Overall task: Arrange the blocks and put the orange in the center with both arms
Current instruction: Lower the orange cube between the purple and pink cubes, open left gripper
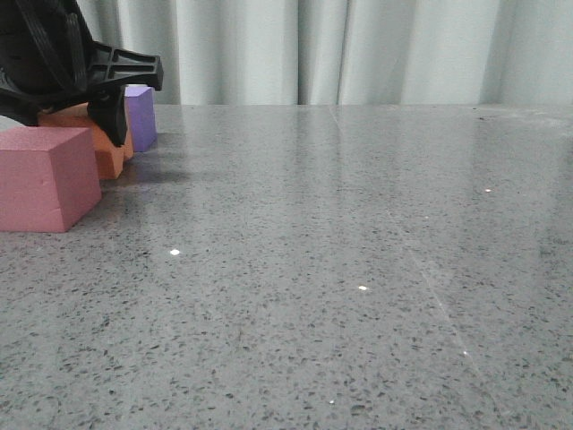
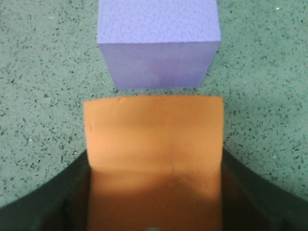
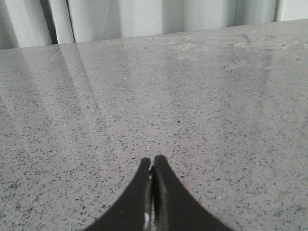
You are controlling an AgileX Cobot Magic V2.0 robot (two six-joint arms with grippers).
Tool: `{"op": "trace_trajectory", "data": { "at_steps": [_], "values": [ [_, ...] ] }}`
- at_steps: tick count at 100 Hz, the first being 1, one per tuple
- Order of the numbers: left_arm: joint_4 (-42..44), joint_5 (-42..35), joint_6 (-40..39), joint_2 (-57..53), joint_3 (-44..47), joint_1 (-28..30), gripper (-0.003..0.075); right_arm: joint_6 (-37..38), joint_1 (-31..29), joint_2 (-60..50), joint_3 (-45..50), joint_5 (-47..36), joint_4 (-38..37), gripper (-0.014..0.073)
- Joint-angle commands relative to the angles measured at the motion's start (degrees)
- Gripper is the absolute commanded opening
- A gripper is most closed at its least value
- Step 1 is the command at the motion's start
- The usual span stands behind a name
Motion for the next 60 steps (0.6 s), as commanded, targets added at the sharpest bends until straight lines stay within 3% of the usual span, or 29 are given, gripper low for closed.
{"op": "trace_trajectory", "data": {
  "at_steps": [1, 14, 21, 26, 38, 43, 60],
  "values": [
    [0.52, 0.02, -0.24, -1.56, -1.44, 0.04, 0.0158, -0.39, -0.30, -1.40, -0.80, -4.85, -0.20, -0.0068],
    [0.52, 0.02, 0.00, -1.56, -1.44, -0.07, 0.0164, -0.39, -0.30, -1.40, -0.80, -4.85, -0.20, -0.0068],
    [0.53, -0.34, 1.73, -1.56, -1.44, -0.07, 0.0209, -0.39, -0.30, -1.40, -0.80, -4.85, -0.20, -0.0068],
    [0.30, -0.59, 3.15, -1.56, -1.44, -0.07, 0.0282, -0.39, -0.30, -1.40, -0.80, -4.85, -0.20, -0.0068],
    [-0.40, -1.39, 4.16, -1.89, -1.44, -0.07, 0.0567, -0.39, -0.30, -1.40, -0.80, -4.85, -0.20, -0.0068],
    [-1.17, -1.39, 4.29, -2.00, -1.69, -0.07, 0.0643, -0.39, -0.30, -1.40, -0.80, -4.85, -0.20, -0.0068],
    [-1.51, -1.38, 4.29, -3.55, -2.08, -0.07, 0.0662, -0.39, -0.30, -1.40, -0.80, -4.85, -0.20, -0.0068]
  ]
}}
